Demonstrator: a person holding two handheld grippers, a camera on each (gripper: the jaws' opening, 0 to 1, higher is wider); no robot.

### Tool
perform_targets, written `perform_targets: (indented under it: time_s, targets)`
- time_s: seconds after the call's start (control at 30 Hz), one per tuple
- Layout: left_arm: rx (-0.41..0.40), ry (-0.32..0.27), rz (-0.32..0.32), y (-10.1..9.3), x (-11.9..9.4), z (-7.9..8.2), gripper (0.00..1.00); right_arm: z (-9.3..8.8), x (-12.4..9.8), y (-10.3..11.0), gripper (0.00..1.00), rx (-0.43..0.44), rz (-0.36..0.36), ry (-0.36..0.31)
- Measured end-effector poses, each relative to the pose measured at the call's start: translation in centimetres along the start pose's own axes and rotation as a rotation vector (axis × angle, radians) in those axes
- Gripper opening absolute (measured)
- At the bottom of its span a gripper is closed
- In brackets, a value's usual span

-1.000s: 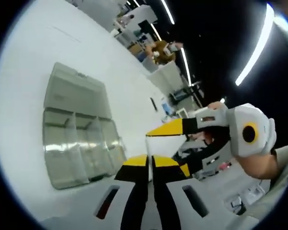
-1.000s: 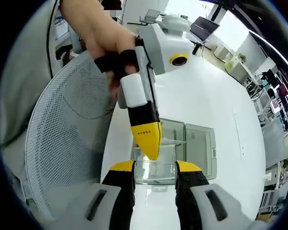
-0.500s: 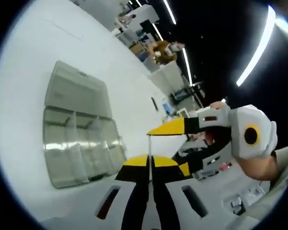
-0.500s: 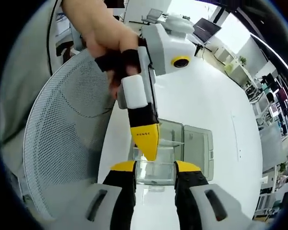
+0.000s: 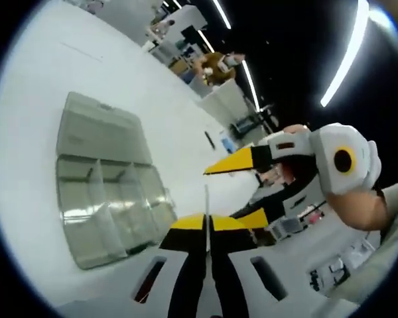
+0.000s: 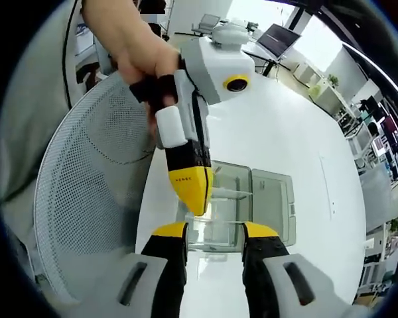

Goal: Insert the divider into the dual guide fixture by aligning both edges with the guide slots and pushing it downward to the bottom, including one-sided entry, uneven engagement, binding, and posture correction.

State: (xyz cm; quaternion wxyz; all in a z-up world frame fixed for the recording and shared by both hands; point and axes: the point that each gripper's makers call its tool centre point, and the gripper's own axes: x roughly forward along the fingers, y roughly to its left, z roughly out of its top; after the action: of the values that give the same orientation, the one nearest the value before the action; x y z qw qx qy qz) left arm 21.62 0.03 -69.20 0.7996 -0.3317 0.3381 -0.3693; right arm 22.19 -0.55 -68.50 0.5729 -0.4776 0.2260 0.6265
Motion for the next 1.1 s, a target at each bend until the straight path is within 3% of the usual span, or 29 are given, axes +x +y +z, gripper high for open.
perform_targets:
  time_s: [0.6, 1.1]
  targets:
    - [0.297, 0.014, -0.056, -0.9, -0.2, -0.2, 0.0, -0.2, -0.3, -0.1, 0.13, 0.02, 0.065, -0.006]
    - [0.435, 0.025, -0.069, -1.0, -0.6, -0.2, 0.0, 1.0, -0.4, 0.6, 0.04, 0.048, 0.154, -0.035]
